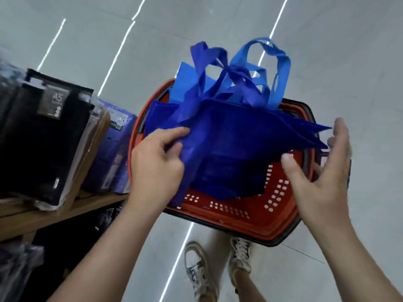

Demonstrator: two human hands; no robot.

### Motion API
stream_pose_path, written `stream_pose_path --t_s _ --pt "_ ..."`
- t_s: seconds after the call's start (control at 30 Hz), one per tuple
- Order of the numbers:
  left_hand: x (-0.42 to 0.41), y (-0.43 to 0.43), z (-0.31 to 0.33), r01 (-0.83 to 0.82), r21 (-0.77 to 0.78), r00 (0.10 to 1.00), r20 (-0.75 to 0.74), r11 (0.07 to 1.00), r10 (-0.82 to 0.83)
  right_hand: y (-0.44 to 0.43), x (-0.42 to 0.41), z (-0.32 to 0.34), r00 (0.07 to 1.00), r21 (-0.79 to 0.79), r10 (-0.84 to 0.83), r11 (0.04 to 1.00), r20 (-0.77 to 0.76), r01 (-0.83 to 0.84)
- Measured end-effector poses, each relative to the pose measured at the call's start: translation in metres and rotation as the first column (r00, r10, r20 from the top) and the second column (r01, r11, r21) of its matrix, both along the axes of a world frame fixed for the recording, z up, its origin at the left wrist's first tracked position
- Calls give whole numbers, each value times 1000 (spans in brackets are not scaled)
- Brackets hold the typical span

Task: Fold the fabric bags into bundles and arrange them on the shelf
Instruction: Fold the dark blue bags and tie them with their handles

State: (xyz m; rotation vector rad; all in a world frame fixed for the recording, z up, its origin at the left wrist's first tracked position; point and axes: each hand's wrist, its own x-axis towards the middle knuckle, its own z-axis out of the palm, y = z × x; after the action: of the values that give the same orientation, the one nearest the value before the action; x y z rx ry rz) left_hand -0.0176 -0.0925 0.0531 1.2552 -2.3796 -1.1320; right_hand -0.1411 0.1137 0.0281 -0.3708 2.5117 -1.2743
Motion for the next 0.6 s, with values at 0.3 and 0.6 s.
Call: stream_pose_path --t_s 0.3,0.6 --pt "-37 42 122 -193 853 829 -123 485 546 -28 71 117 883 -63 376 925 281 -374" --pt "39 103 234 534 441 842 -203 721 -499 5 3 222 846 -266 -3 949 533 171"
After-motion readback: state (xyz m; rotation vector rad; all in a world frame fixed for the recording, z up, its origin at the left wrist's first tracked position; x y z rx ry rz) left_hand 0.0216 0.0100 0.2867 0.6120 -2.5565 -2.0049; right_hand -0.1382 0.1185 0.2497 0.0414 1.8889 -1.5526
